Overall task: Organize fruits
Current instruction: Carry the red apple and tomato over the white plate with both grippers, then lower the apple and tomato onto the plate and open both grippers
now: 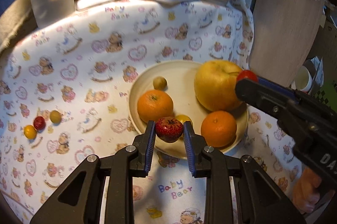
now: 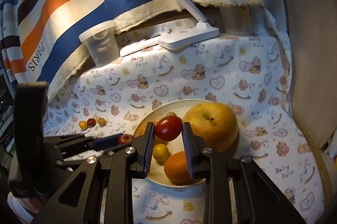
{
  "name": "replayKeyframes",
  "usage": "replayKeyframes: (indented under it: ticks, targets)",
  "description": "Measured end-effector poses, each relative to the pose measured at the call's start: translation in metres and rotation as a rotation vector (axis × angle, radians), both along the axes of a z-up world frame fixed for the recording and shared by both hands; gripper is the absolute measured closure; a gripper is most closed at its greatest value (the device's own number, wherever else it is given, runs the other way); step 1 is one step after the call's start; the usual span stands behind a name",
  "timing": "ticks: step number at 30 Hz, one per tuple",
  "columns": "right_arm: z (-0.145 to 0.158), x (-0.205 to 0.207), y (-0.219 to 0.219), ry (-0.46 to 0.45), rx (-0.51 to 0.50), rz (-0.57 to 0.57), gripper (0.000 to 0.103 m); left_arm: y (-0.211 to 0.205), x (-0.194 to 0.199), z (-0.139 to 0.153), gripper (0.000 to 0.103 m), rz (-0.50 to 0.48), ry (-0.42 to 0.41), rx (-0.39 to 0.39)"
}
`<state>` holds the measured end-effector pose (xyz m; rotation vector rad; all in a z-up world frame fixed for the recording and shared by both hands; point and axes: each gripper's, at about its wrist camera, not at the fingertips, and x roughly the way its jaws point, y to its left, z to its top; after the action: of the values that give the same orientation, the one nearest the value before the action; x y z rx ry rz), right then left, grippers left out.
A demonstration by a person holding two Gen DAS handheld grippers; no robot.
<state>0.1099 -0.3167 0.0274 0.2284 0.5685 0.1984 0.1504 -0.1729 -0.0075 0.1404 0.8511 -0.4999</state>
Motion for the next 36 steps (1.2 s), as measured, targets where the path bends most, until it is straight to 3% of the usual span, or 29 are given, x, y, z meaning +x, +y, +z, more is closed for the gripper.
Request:
replayKeyframes:
  ticks: [10,21,28,36]
  targets:
    - [-0.022,0.018,0.007,0.134,-0.038,0.023,0.075,-0.001,0.007,-0.011,0.077,-0.002,0.035,-0.011]
    - [-0.027,0.023,0.007,0.177,-0.046,0.024,0.075,-0.001,0.004,-0.014,0.076,0.000,0.015,0.009]
    - [-0.030,0.025,0.005,0.196,-0.034,0.023,0.075,0.002,-0.004,-0.009,0.068,-0.004,-0.026,0.028]
    - [-0.031,0.025,0.006,0.197,-0.051,0.023,0.076,0.021,-0.011,0.002,0.052,0.035,-0.084,0.002]
